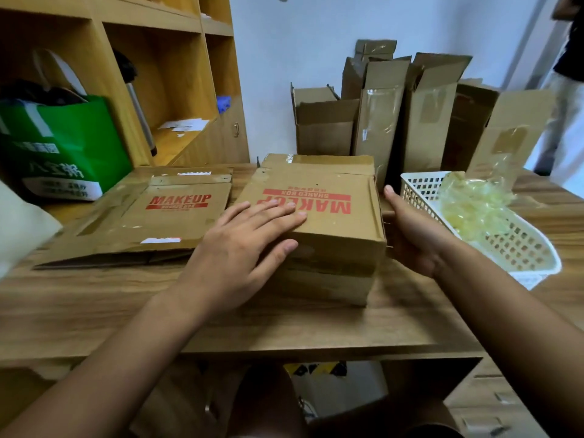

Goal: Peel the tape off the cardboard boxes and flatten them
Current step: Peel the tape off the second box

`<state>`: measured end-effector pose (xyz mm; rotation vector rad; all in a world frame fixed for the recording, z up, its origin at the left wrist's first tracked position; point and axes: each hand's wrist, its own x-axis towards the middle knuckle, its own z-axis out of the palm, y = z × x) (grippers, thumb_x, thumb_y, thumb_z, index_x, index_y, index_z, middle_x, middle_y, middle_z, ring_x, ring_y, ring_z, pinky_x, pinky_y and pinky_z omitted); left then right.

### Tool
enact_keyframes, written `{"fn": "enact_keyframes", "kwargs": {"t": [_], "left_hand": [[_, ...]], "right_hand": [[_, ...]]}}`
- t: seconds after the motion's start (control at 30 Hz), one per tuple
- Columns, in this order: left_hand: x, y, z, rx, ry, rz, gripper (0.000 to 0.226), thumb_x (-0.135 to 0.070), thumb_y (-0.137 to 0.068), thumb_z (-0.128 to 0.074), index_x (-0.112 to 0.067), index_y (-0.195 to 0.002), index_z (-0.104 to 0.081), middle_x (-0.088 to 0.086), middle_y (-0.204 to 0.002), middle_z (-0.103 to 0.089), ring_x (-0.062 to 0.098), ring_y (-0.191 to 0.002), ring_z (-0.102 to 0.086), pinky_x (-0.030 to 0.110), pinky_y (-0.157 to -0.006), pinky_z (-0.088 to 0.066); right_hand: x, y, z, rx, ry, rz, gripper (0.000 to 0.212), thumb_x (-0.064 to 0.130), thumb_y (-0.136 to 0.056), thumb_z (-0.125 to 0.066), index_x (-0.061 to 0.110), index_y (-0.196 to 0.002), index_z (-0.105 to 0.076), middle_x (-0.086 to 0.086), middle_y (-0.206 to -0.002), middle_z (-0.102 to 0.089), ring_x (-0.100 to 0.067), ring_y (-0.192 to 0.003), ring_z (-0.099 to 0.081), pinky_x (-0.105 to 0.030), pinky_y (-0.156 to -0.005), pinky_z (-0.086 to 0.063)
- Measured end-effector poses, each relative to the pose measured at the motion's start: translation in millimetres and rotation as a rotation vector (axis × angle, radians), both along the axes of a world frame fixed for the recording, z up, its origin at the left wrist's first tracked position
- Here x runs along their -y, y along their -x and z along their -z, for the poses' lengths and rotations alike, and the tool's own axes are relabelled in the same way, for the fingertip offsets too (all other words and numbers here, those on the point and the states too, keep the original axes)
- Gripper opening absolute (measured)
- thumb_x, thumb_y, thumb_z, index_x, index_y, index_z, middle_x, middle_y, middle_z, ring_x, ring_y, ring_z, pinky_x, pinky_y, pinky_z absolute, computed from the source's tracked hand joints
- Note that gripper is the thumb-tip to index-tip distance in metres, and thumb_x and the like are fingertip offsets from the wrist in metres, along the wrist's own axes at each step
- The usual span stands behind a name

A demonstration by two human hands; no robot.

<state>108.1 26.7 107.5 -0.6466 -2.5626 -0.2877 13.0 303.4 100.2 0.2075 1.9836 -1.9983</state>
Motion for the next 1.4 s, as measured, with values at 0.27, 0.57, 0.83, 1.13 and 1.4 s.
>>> {"fn": "enact_keyframes", "kwargs": {"t": [0.27, 0.57, 0.83, 1.13, 1.4], "left_hand": [[-3, 7, -6, 0.046, -0.084, -0.020, 0.050, -0.058, -0.102, -0.029, -0.043, -0.144, -0.049, -0.022, -0.150, -0.047, -0.005, -0.144, -0.033, 0.041, -0.124, -0.021], [-33, 17, -24, 0.080, -0.041, 0.010, 0.055, -0.062, -0.099, -0.026, -0.041, -0.143, -0.050, -0.020, -0.151, -0.046, -0.005, -0.143, -0.030, 0.034, -0.122, -0.024], [-59, 37, -38, 0.206, 0.063, 0.025, 0.059, -0.070, -0.094, -0.013, -0.057, -0.148, -0.032, -0.030, -0.153, -0.034, -0.010, -0.140, -0.024, 0.026, -0.108, -0.030], [-39, 46, -32, 0.217, 0.016, 0.097, 0.050, -0.072, -0.096, -0.020, -0.062, -0.140, -0.042, -0.042, -0.144, -0.040, -0.017, -0.140, -0.028, 0.030, -0.110, -0.039], [-35, 49, -32, 0.240, -0.060, 0.167, 0.042, -0.059, -0.100, -0.034, -0.054, -0.138, -0.052, -0.036, -0.143, -0.048, -0.011, -0.138, -0.037, 0.034, -0.112, -0.039]], "right_hand": [[0, -41, 20, -0.239, 0.060, 0.089, 0.033, 0.014, -0.105, -0.044, 0.019, -0.130, -0.065, 0.002, -0.126, -0.070, -0.010, -0.116, -0.066, -0.028, -0.091, -0.054], [-1, -70, 44, -0.392, -0.020, 0.092, 0.049, -0.003, -0.098, -0.049, 0.028, -0.132, -0.065, 0.009, -0.128, -0.069, -0.004, -0.120, -0.063, -0.035, -0.107, -0.049], [-2, -50, 47, -0.348, 0.060, 0.139, 0.052, -0.004, -0.099, -0.045, 0.030, -0.135, -0.060, 0.015, -0.124, -0.068, -0.004, -0.119, -0.063, -0.036, -0.104, -0.051], [2, -17, 56, -0.308, 0.054, 0.112, 0.066, -0.011, -0.092, -0.040, 0.028, -0.142, -0.055, 0.022, -0.111, -0.072, -0.037, -0.124, -0.052, -0.043, -0.092, -0.048], [-3, -19, 61, -0.384, 0.055, 0.212, 0.051, -0.015, -0.093, -0.041, 0.015, -0.127, -0.065, -0.003, -0.117, -0.072, -0.019, -0.113, -0.067, -0.042, -0.101, -0.051]]}}
